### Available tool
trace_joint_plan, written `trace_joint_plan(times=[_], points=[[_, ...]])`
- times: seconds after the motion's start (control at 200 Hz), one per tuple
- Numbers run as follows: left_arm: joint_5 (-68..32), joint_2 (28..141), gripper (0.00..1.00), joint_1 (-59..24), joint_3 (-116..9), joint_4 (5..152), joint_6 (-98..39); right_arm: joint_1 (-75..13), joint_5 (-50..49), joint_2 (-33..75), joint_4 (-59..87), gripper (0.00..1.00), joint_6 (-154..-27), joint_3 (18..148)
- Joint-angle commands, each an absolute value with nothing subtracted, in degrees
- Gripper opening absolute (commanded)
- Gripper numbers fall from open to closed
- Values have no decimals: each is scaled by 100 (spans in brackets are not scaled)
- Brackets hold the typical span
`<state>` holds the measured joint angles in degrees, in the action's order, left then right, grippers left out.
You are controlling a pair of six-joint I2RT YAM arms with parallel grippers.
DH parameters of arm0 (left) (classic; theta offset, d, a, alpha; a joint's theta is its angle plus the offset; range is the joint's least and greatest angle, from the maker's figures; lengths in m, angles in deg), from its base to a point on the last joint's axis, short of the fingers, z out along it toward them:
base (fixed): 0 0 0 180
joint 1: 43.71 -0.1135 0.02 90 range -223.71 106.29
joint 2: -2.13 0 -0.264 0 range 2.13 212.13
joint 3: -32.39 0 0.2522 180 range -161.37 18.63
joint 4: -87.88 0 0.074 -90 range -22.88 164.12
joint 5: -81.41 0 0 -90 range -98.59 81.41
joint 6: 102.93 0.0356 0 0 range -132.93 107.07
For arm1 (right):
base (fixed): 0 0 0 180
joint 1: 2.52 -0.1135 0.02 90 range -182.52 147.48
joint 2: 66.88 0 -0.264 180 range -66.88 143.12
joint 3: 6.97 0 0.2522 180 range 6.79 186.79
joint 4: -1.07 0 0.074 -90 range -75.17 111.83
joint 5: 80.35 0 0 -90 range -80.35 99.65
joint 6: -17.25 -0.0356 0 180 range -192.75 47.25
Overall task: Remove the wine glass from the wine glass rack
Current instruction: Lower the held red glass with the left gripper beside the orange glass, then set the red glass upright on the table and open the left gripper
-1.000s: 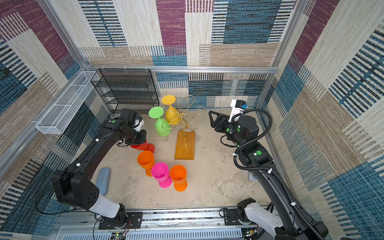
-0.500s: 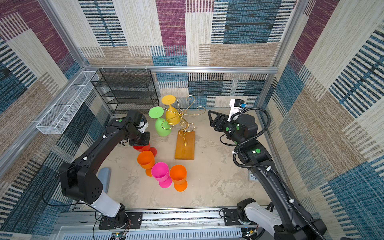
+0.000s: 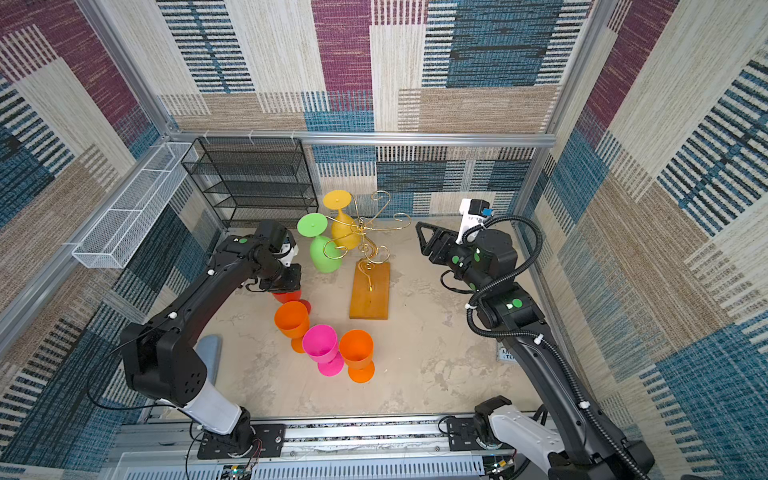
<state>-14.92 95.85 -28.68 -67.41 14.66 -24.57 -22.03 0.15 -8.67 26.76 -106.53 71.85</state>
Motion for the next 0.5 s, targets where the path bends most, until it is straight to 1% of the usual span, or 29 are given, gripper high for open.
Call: trace_joint_plan(times=[0.0, 0.13, 0.356, 0.496], points=[[-1544, 9521, 24, -2868, -6771, 1383, -2322, -2199, -28, -914, 2608, 65, -10669, 7160], [-1566, 9482, 28, -2868, -6768, 1374, -2330, -2190, -35, -940, 2609, 65, -10676, 7131], [-1613, 9081, 38, -2868, -6851, 1241, -2340, -2182, -10, -984, 2627, 65, -10667, 7107], [-1400, 8539, 39, -2868, -6959, 1095, -2339, -2177, -4, -984, 2635, 65, -10659, 7099]])
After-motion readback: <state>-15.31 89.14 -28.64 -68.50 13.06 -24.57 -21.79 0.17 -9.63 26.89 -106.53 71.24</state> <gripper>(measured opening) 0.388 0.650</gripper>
